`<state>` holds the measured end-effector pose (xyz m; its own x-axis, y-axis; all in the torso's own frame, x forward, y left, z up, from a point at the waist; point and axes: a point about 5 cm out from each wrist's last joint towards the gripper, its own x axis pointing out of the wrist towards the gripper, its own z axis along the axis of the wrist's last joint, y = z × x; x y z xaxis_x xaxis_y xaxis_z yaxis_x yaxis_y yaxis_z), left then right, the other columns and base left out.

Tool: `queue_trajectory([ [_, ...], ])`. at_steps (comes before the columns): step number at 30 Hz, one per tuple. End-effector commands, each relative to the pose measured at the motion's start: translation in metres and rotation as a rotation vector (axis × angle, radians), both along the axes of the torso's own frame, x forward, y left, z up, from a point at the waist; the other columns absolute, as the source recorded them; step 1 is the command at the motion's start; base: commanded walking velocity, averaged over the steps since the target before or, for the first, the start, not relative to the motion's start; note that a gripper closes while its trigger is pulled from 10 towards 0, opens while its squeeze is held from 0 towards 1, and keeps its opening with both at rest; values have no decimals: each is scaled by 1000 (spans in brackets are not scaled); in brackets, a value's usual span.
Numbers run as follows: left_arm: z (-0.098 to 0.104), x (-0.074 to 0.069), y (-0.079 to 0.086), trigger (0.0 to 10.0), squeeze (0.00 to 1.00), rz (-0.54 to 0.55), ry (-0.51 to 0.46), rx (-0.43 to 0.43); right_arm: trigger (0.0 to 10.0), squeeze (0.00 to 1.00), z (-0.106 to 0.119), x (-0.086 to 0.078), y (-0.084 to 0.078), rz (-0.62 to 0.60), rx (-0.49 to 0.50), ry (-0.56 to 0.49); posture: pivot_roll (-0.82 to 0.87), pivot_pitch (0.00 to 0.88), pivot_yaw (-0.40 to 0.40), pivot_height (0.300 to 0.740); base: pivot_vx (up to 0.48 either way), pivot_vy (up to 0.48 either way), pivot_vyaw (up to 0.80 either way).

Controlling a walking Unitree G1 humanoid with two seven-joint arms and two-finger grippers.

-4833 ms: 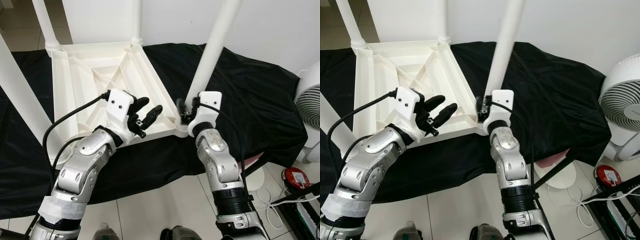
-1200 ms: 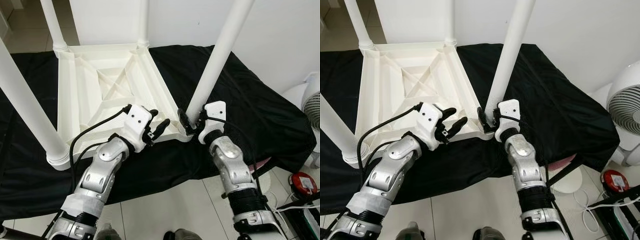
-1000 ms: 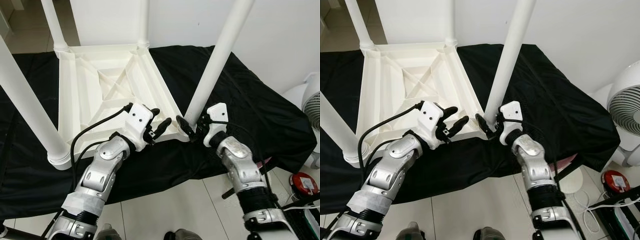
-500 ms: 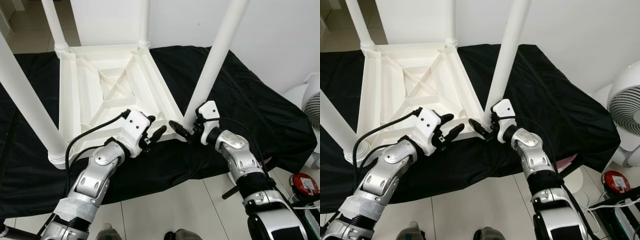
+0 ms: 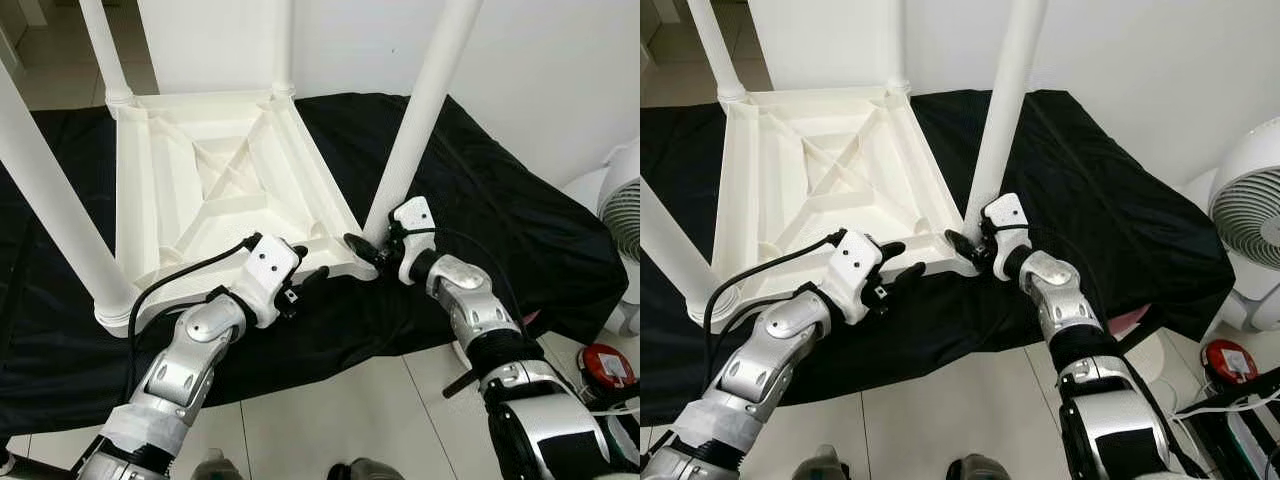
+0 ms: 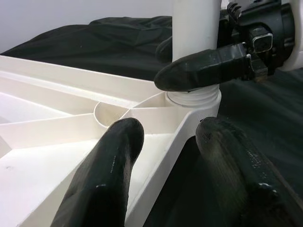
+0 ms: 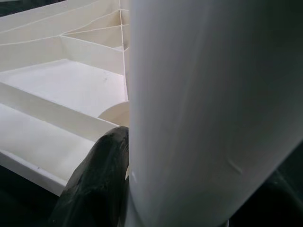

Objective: Building children table

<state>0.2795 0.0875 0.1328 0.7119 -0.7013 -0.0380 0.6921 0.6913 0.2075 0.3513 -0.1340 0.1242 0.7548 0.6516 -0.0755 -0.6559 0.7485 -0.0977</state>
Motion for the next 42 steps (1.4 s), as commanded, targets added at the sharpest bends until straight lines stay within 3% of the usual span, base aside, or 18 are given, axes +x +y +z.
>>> queue_trajectory([
  [1,0,-2,-7,10000,0,-80,6,17,0,0,-13,-3,4,4,1,74,118,0,-55,740,0,0,0],
  [7,0,-4,-8,10000,0,-81,8,14,0,0,-17,-5,7,-95,-2,56,115,0,-57,740,0,0,0],
  [8,0,-4,-8,10000,0,-80,9,9,9647,0,-19,-5,8,-141,-9,53,114,0,-57,740,0,0,0],
  [9,0,-4,-8,10000,0,-79,10,9,10000,0,-19,-5,10,-163,-3,52,112,0,-57,740,0,0,0],
  [14,0,-5,-9,10000,0,-78,11,8,10000,0,-17,-6,16,-218,25,41,108,0,-56,740,0,0,0],
  [19,-1,-6,-10,10000,0,-83,16,5,10000,0,-19,-9,36,-413,76,55,98,0,-53,740,0,0,0],
  [25,-1,-5,-9,10000,0,-74,16,4,10000,0,-20,-15,53,-546,109,50,97,0,-54,740,0,0,0],
  [32,6,3,-4,10000,0,-43,-2,-5,10000,0,-15,-21,76,-513,138,42,100,0,-53,740,0,0,0],
  [33,6,4,-4,10000,0,-41,-4,-5,10000,1000,-13,-21,75,-518,138,40,100,0,-53,740,0,0,0],
  [42,7,4,-5,10000,0,-43,-11,-7,10000,1000,-7,-21,66,-524,113,-28,106,0,-62,740,0,0,0],
])
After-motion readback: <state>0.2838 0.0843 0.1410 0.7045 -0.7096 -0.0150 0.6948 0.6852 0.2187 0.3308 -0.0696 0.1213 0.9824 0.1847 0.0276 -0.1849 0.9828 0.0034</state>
